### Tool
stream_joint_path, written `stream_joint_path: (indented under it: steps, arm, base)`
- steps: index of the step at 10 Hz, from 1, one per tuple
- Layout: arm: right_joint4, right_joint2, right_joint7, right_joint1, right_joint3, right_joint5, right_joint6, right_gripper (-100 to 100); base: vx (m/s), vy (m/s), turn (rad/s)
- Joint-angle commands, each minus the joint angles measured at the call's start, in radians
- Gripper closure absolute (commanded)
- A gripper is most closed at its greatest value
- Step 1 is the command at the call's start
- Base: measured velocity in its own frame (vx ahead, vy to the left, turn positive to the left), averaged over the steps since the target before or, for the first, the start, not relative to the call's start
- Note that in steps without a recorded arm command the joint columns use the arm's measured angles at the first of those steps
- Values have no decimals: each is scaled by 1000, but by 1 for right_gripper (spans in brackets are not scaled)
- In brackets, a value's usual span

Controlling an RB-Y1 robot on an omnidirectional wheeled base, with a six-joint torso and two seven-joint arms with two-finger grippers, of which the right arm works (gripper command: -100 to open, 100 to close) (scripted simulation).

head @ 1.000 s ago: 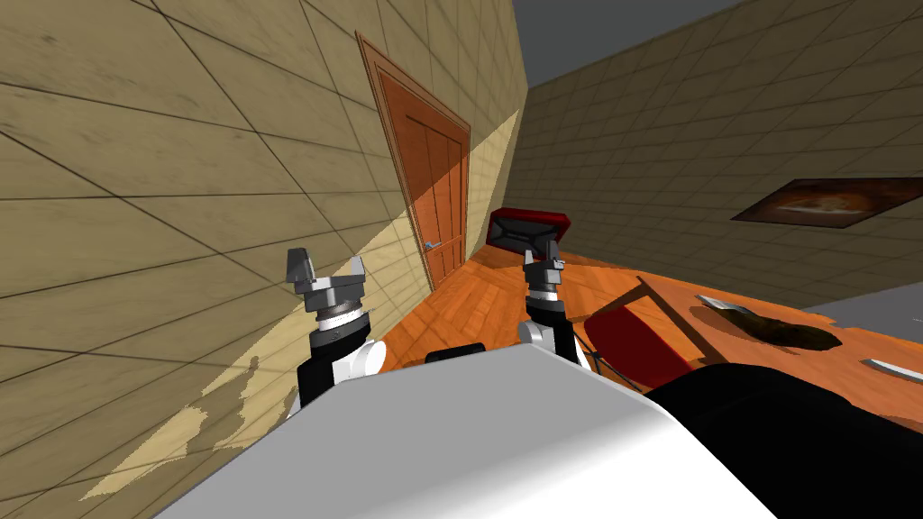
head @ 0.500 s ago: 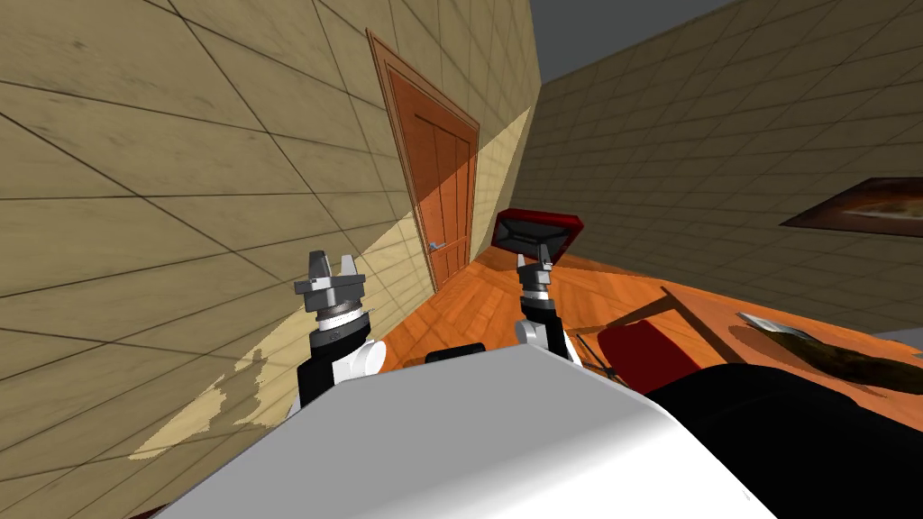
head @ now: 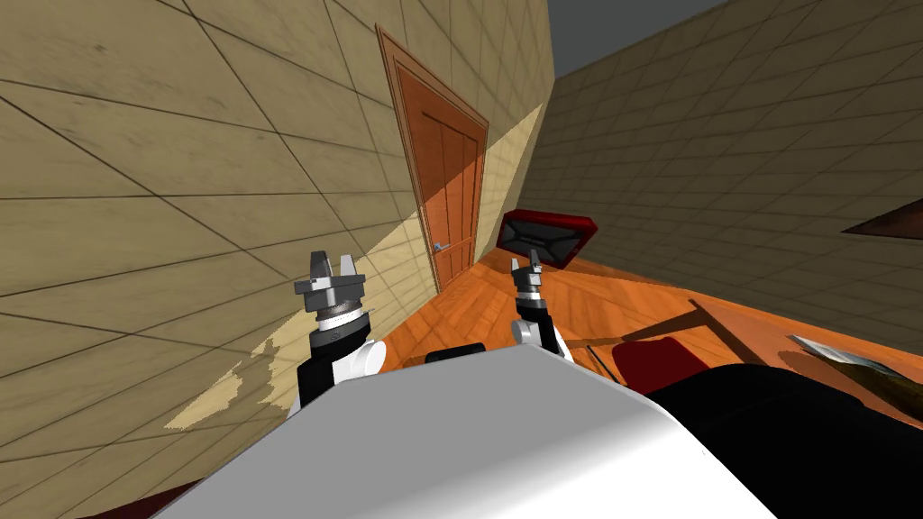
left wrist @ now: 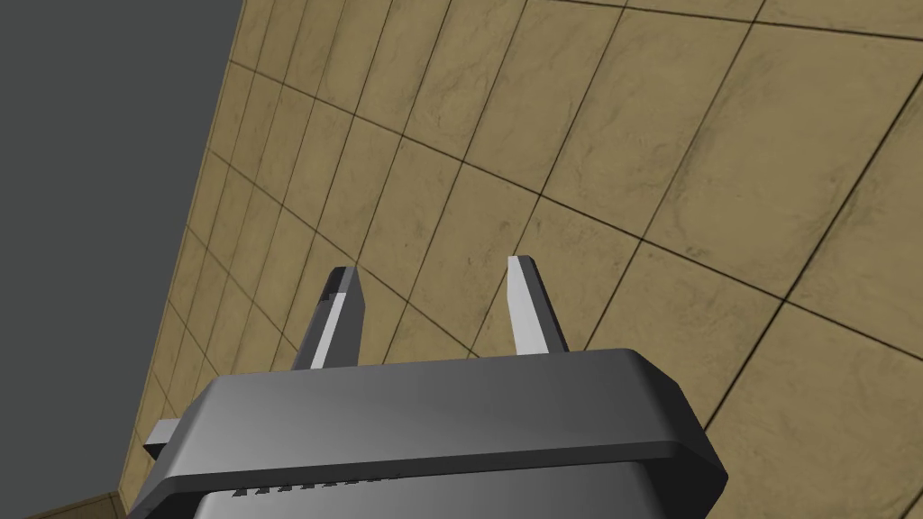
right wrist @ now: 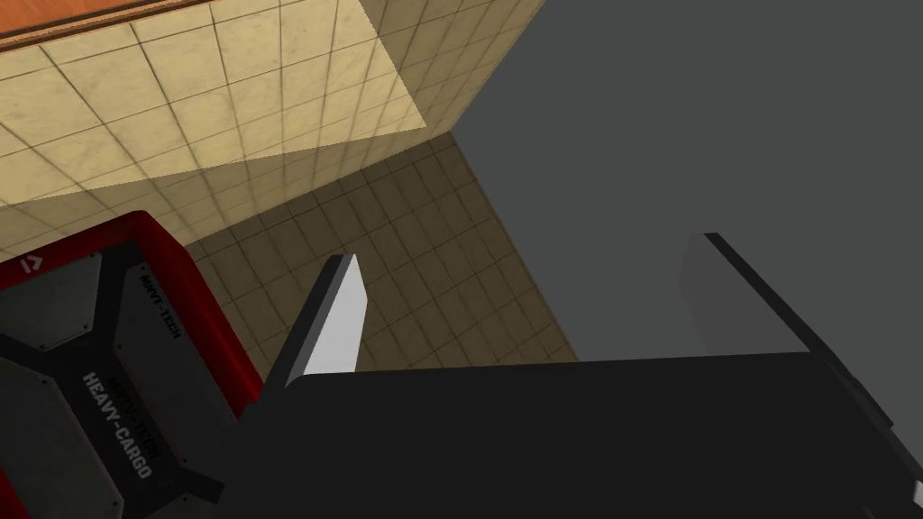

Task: Pull the door open

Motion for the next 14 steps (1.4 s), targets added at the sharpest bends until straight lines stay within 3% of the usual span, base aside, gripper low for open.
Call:
stream_joint_path:
  steps: [1,9,10,14]
  arm:
    - [42,-10,-3,-17,1,-2,-9,-100]
    - [276,-55,-16,-106,17,-11,-65,-100]
    - [281,-55,-16,-106,17,-11,-65,-100]
    - [411,-78,-24,-157,26,-16,-97,-100]
  base:
    - [85,-28,146]
    - [91,-24,142]
    - [61,-26,55]
    - [77,-27,148]
